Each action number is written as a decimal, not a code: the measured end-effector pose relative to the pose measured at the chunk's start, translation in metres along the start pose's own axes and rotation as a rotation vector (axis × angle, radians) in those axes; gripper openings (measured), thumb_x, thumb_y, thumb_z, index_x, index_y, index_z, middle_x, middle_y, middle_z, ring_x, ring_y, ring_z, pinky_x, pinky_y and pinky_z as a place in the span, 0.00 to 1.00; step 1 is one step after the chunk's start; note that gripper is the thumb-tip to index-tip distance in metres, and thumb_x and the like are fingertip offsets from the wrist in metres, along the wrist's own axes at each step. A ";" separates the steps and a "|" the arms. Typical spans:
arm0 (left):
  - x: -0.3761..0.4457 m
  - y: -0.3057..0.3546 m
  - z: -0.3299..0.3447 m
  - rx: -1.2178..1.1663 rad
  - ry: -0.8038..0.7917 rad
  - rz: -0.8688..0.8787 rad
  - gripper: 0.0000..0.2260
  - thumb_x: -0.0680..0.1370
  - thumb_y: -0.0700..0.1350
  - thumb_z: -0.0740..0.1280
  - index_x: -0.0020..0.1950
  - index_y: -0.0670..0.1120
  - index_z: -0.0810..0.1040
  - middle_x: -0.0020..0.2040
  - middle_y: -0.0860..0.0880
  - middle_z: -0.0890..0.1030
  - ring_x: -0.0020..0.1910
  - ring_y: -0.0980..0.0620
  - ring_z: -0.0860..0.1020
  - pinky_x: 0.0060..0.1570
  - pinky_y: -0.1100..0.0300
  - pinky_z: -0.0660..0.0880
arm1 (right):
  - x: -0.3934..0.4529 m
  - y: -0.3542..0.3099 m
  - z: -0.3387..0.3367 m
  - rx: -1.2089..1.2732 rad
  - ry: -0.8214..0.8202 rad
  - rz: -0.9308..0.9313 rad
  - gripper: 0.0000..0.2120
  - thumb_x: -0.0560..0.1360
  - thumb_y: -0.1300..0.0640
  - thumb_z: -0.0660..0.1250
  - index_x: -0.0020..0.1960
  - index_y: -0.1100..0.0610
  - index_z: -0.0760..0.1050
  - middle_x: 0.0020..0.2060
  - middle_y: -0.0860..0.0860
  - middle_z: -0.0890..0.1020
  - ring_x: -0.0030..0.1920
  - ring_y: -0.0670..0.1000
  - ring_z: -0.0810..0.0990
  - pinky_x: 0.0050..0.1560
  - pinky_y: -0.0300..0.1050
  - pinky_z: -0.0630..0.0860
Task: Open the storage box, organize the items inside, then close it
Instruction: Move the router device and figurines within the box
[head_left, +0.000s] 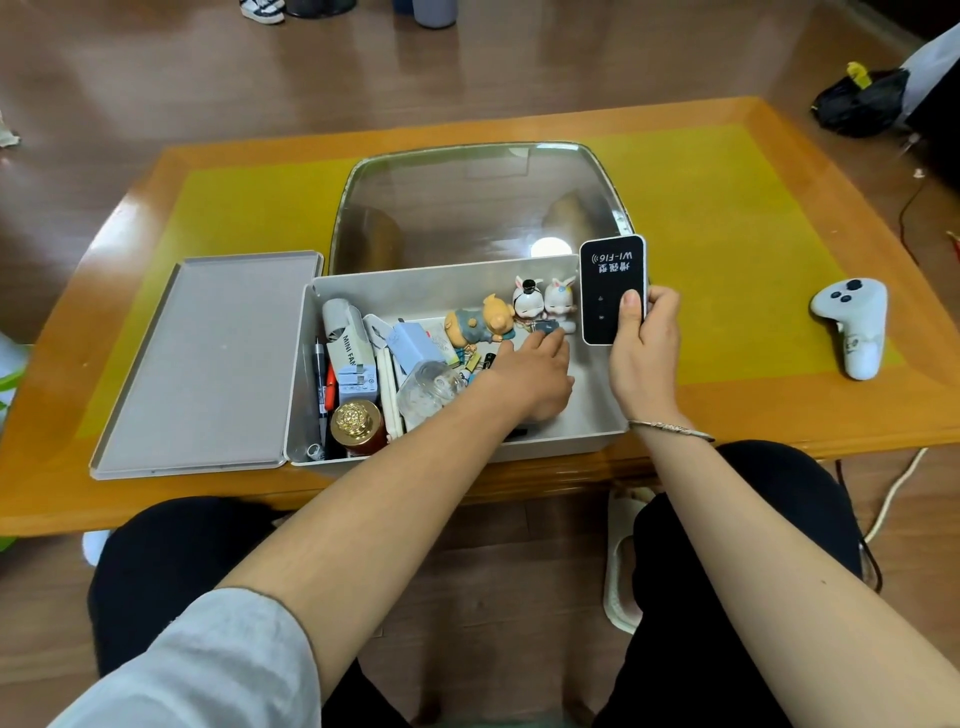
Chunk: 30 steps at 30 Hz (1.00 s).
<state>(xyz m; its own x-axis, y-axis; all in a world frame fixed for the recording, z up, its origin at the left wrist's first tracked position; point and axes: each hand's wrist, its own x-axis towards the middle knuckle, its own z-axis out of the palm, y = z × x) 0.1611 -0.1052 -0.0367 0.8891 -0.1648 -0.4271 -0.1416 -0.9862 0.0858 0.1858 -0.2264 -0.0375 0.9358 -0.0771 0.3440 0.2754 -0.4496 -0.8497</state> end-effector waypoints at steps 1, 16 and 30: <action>0.000 0.000 0.001 -0.004 0.006 -0.001 0.26 0.84 0.50 0.48 0.78 0.42 0.45 0.79 0.47 0.42 0.77 0.46 0.44 0.71 0.41 0.52 | 0.000 0.000 0.000 0.000 -0.001 0.001 0.11 0.81 0.56 0.54 0.54 0.64 0.67 0.44 0.52 0.73 0.43 0.51 0.71 0.40 0.39 0.63; -0.011 -0.019 -0.012 0.044 0.378 0.021 0.19 0.79 0.41 0.57 0.71 0.46 0.66 0.70 0.43 0.64 0.67 0.42 0.62 0.61 0.47 0.63 | 0.000 -0.001 -0.001 0.038 0.021 0.027 0.11 0.81 0.58 0.54 0.54 0.66 0.67 0.45 0.53 0.73 0.43 0.51 0.71 0.39 0.39 0.63; 0.014 -0.030 -0.028 0.228 0.361 0.002 0.27 0.78 0.43 0.57 0.77 0.55 0.55 0.76 0.44 0.54 0.72 0.42 0.54 0.62 0.49 0.59 | 0.000 -0.001 -0.001 0.040 0.032 0.036 0.11 0.81 0.57 0.55 0.54 0.65 0.67 0.45 0.50 0.72 0.43 0.49 0.70 0.38 0.36 0.62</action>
<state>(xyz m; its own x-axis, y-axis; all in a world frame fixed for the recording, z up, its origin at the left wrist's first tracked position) 0.1900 -0.0771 -0.0197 0.9782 -0.1909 -0.0815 -0.2005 -0.9707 -0.1322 0.1851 -0.2267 -0.0360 0.9377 -0.1213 0.3255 0.2514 -0.4099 -0.8768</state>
